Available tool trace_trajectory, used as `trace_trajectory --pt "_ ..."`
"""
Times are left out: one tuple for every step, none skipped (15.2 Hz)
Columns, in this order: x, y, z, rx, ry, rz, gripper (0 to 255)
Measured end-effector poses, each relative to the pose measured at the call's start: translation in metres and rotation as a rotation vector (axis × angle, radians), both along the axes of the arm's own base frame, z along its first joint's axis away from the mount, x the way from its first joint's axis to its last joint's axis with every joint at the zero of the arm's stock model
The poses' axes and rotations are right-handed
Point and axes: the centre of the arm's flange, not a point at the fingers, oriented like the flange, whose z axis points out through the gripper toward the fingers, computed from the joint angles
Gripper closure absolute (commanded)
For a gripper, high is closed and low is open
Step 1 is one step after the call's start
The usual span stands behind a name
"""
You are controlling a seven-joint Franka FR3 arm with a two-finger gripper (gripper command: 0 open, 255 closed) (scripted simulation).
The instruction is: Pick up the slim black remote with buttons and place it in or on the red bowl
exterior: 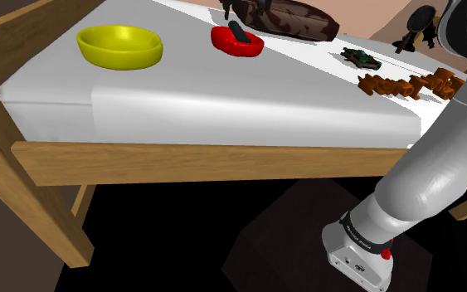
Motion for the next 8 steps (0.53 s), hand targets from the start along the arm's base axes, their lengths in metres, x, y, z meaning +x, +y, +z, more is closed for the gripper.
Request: trace_trajectory --pt "0.001 -0.001 0.012 0.000 -0.001 0.001 0" --pt "-0.001 0.001 0.017 0.000 0.000 0.000 0" --pt "-0.001 0.001 0.020 0.000 0.000 0.000 0" --pt "-0.002 0.002 0.021 0.000 0.000 0.000 0" --pt "-0.002 0.003 0.022 0.000 0.000 0.000 0" --pt "-0.002 0.003 0.023 0.000 0.001 0.000 0" --pt "-0.002 0.003 0.023 0.000 0.001 0.000 0" --pt "-0.002 0.003 0.023 0.000 0.001 0.000 0"
